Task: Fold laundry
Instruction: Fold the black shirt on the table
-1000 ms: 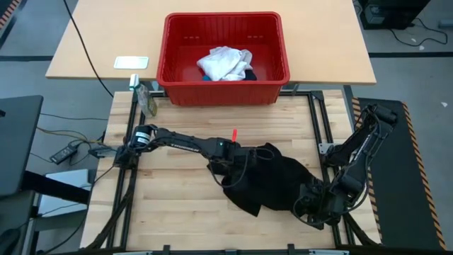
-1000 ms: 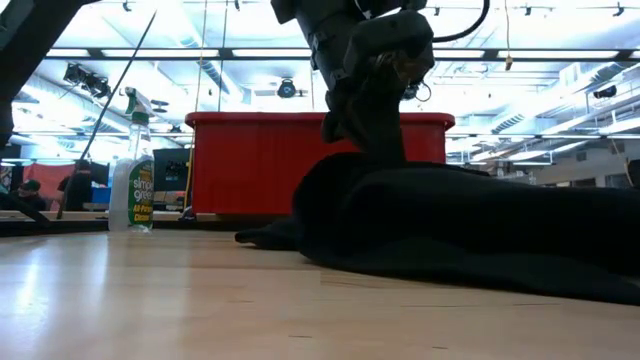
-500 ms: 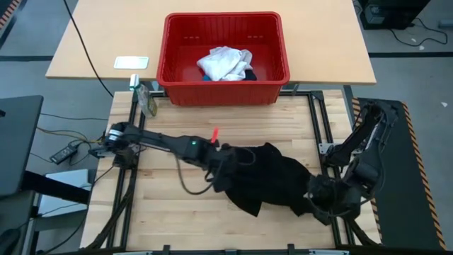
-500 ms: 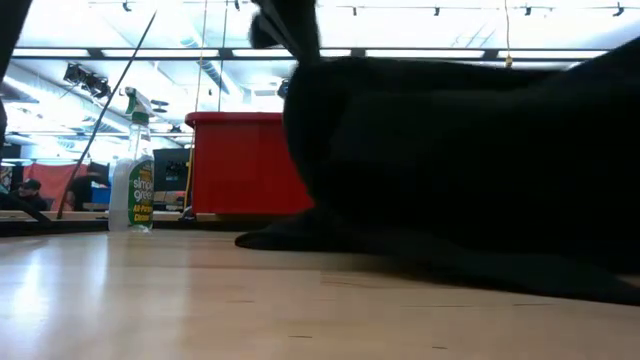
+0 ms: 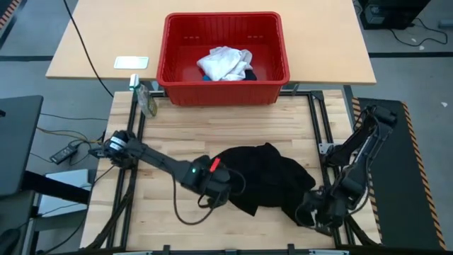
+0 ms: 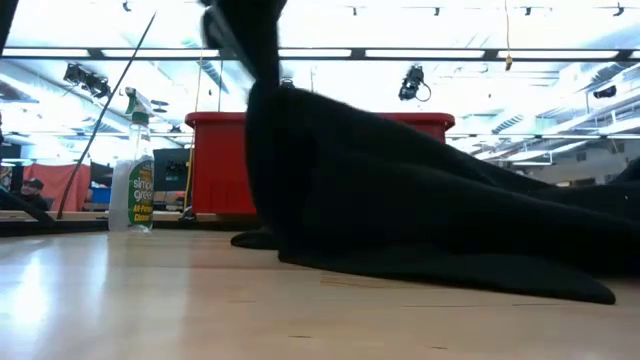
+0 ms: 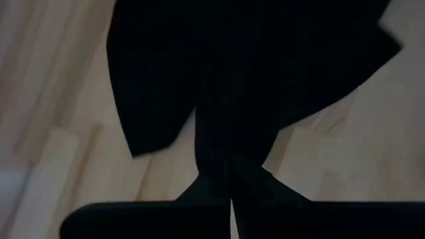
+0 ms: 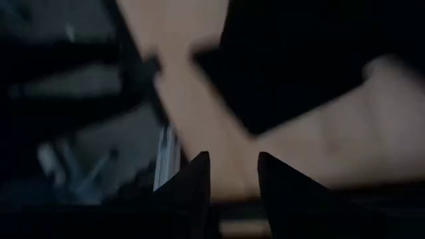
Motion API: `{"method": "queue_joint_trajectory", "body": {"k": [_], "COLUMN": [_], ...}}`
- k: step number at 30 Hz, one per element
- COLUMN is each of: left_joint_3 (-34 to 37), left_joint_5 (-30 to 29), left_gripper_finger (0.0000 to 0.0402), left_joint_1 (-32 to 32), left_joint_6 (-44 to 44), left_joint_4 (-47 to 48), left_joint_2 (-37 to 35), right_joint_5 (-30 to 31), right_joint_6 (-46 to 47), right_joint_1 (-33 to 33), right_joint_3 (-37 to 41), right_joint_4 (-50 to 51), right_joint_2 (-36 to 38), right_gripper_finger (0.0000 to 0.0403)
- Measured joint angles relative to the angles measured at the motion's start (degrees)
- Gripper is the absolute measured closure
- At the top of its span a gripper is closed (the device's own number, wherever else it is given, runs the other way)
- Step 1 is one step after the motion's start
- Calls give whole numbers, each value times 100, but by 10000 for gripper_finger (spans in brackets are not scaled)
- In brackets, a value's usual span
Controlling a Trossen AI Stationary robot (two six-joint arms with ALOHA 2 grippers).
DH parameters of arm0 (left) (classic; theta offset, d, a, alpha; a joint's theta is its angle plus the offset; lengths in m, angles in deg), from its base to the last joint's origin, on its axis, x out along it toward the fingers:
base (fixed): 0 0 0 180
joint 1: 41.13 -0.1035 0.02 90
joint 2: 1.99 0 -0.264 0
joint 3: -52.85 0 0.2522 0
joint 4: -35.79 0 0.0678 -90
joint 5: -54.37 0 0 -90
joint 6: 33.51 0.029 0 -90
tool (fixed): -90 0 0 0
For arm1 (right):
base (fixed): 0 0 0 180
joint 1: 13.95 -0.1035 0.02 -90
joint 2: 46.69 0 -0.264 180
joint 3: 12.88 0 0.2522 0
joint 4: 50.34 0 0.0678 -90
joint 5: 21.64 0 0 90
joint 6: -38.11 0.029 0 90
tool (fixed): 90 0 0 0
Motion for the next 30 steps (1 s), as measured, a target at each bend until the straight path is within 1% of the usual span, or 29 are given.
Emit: {"method": "queue_joint_trajectory", "body": {"k": [3, 5, 7, 9, 10, 11, 13, 14, 15, 16, 17, 19, 23, 26, 30], "left_joint_3": [210, 298, 388, 493, 554, 614, 718, 752, 787, 802, 808, 808, 808, 807, 806], "left_joint_5": [-11, -30, -37, -46, -45, -48, -48, -46, -46, -43, -43, -45, -41, -45, -50], "left_gripper_finger": [401, 401, 401, 401, 402, 401, 401, 401, 401, 401, 401, 401, 401, 401, 401], "left_joint_1": [140, 182, 201, 195, 183, 179, 170, 150, 138, 127, 113, 59, -86, -172, -239], "left_joint_6": [-400, -542, -651, -786, -841, -869, -870, -857, -855, -856, -851, -778, -458, -369, -290], "left_joint_4": [-24, -59, -18, -50, -96, -140, -222, -269, -309, -305, -298, -319, -319, -315, -314], "left_joint_2": [17, 17, 17, 17, 17, 17, 17, 17, 17, 17, 17, 17, 17, 17, 17], "right_joint_5": [-347, -427, -361, -57, 314, 937, 2489, 3166, 3625, 3855, 3886, 3653, 3143, 2606, 1911], "right_joint_6": [-130, -217, -281, -496, -707, -933, -1153, -1300, -1503, -1846, -2259, -3016, -3992, -4538, -5028], "right_joint_1": [-31, -31, -31, 52, 129, 219, 436, 598, 797, 1056, 1340, 1884, 2720, 3150, 3507], "right_joint_3": [-2, -15, -14, -11, -11, -13, 9, 29, 44, 58, 72, 182, 540, 841, 1202], "right_joint_4": [-537, -684, -360, -30, 99, 259, 548, 561, 517, 419, 323, 117, -292, -613, -1092], "right_joint_2": [65, 138, 220, 332, 389, 436, 453, 441, 437, 440, 427, 351, 140, 70, 40], "right_gripper_finger": [262, 262, 263, 263, 263, 263, 263, 263, 263, 263, 263, 263, 262, 262, 267]}}
